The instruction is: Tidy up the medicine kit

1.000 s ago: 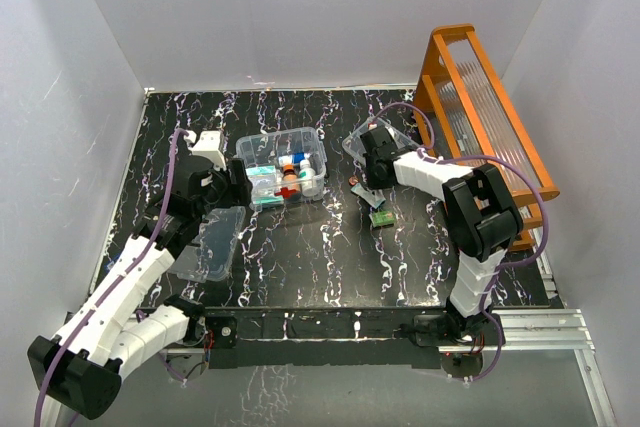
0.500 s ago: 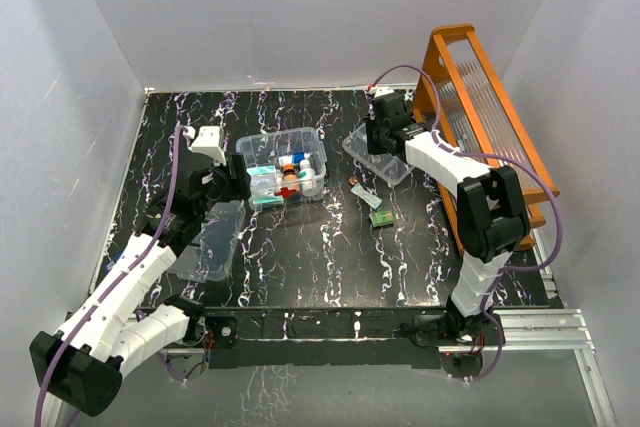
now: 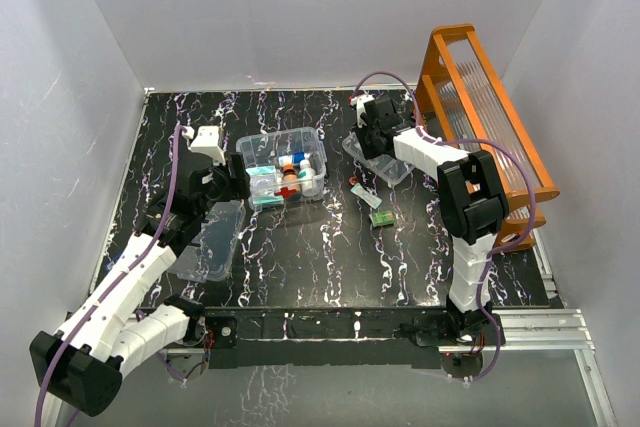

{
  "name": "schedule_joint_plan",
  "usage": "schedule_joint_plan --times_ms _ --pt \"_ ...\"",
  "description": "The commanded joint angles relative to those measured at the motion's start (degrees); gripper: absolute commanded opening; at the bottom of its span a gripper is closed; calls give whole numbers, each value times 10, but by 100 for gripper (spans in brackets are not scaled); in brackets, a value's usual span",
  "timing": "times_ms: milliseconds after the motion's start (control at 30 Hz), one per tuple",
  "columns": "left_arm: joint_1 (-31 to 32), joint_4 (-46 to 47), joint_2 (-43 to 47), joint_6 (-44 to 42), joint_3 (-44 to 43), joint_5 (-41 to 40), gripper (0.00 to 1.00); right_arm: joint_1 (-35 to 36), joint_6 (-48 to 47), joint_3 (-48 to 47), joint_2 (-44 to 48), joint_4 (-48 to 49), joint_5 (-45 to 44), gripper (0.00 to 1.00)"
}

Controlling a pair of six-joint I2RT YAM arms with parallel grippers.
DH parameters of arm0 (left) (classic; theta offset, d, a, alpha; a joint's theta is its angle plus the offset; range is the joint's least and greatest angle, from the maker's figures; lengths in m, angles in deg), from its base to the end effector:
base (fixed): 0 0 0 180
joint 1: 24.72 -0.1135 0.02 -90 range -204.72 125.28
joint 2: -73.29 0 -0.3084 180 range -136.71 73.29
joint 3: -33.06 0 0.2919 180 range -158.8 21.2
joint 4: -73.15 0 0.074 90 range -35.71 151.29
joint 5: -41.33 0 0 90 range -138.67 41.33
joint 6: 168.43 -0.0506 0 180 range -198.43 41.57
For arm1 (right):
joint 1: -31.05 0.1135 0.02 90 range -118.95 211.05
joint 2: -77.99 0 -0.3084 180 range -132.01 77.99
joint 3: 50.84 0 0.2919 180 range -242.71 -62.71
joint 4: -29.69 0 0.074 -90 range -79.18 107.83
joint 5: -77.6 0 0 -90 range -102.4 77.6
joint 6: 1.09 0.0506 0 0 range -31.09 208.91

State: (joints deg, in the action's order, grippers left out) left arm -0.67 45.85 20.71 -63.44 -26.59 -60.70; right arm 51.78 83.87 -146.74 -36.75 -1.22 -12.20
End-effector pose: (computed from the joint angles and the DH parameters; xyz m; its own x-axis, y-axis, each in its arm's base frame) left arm 0.2218 -0.0874 0.3517 -0.3619 -0.1155 -0.9250 0.1308 0.9762 -0.1731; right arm 0.4730 0.1792 0.2042 -0.6798 -0.3512 -0.6439 -0.4174 0.9071 -0.0541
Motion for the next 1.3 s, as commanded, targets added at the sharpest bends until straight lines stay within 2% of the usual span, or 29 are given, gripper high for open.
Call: schedule_joint_plan --times_ms 0,267,400,500,567,767,1067,1267 --pt "-3 2 15 -3 -14 -16 72 -7 -46 -33 -7 25 -1 8" --pt "-3 -3 14 1 -18 -15 72 -7 -54 -39 -14 23 -6 11" --pt "-3 -5 15 1 -23 -14 72 -7 -62 -44 -13 15 6 22" --pt "-3 -8 13 0 -26 -13 72 -7 -53 -48 -10 16 -11 37" --pt "-3 -9 12 1 -27 -13 72 -7 -39 -47 -8 21 -29 41" --pt "-3 -11 13 5 -27 -10 72 -7 10 -38 7 11 -38 43" --pt "-3 -7 9 13 -24 2 72 -7 52 2 28 -21 66 51" --pt "-3 -6 4 14 -23 7 72 -7 58 0 7 -25 66 54"
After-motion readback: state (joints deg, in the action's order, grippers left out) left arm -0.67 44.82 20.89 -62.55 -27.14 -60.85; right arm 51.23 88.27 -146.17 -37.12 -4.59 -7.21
